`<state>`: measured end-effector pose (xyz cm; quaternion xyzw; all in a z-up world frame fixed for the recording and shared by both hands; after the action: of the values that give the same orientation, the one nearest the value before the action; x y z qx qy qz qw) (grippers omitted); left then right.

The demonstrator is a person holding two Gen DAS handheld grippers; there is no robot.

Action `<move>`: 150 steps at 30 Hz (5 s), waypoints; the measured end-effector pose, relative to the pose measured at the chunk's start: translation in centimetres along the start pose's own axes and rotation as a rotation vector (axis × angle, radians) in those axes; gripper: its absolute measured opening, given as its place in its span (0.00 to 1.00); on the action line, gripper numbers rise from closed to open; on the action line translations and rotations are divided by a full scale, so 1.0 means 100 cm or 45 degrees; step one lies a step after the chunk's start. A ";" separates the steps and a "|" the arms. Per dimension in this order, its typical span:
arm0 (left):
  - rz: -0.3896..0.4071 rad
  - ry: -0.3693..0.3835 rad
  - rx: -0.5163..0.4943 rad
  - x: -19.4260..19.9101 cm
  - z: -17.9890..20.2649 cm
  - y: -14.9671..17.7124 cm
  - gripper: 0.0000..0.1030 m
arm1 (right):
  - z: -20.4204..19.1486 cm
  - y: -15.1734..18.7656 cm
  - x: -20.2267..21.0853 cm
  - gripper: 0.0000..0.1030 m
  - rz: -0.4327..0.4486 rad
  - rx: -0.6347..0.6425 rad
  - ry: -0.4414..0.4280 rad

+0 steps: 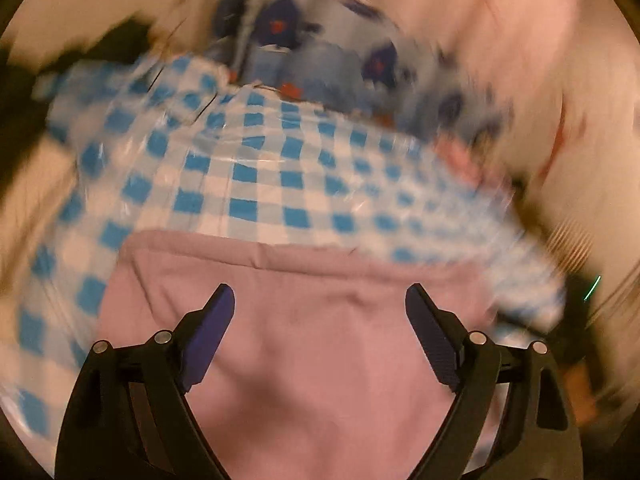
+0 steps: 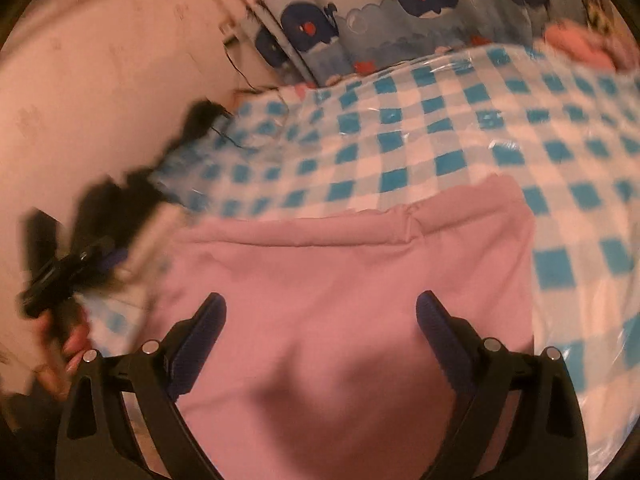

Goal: Fold large clothes
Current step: 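Open both grippers and release the folded jacket onto the bed, then smooth the folded jacket flat with both open grippers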

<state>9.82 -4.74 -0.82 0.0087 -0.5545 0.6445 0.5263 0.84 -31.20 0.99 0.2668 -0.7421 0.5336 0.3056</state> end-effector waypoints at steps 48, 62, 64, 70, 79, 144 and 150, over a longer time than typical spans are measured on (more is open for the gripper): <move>-0.019 -0.493 -0.201 -0.119 -0.079 0.042 0.84 | -0.024 -0.050 -0.126 0.93 0.070 0.133 0.252; 0.041 -0.433 -0.198 -0.112 -0.072 0.042 0.84 | -0.039 0.001 -0.205 0.93 -0.101 0.185 0.270; 0.058 -0.424 -0.199 -0.110 -0.071 0.042 0.84 | -0.038 0.003 -0.206 0.93 -0.088 0.174 0.257; 0.029 -0.445 -0.198 -0.112 -0.072 0.043 0.84 | -0.036 0.000 -0.204 0.93 -0.138 0.140 0.218; 0.029 -0.466 -0.270 -0.040 -0.050 0.056 0.84 | 0.014 0.001 -0.069 0.93 0.076 0.165 0.368; 0.035 -0.579 -0.341 0.043 -0.062 0.126 0.84 | -0.066 0.139 -0.003 0.93 0.257 0.589 0.224; 0.082 -0.547 -0.350 0.065 -0.045 0.124 0.84 | -0.062 0.161 -0.033 0.93 0.138 0.589 0.215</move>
<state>1.00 4.95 -7.42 0.0561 -0.7361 0.5628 0.3717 -7.57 -20.45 -10.05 0.2441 -0.5852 0.7252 0.2683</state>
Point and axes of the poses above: each gripper's, at about its wrist camera, not at the fingertips, and x roughly against the way its jaws point, z to its right, y to its underside, the point moved 10 cm from there along -x, roughly the way its jaws point, and after that the axes turned 12 degrees about y, right-handed, at the moved point
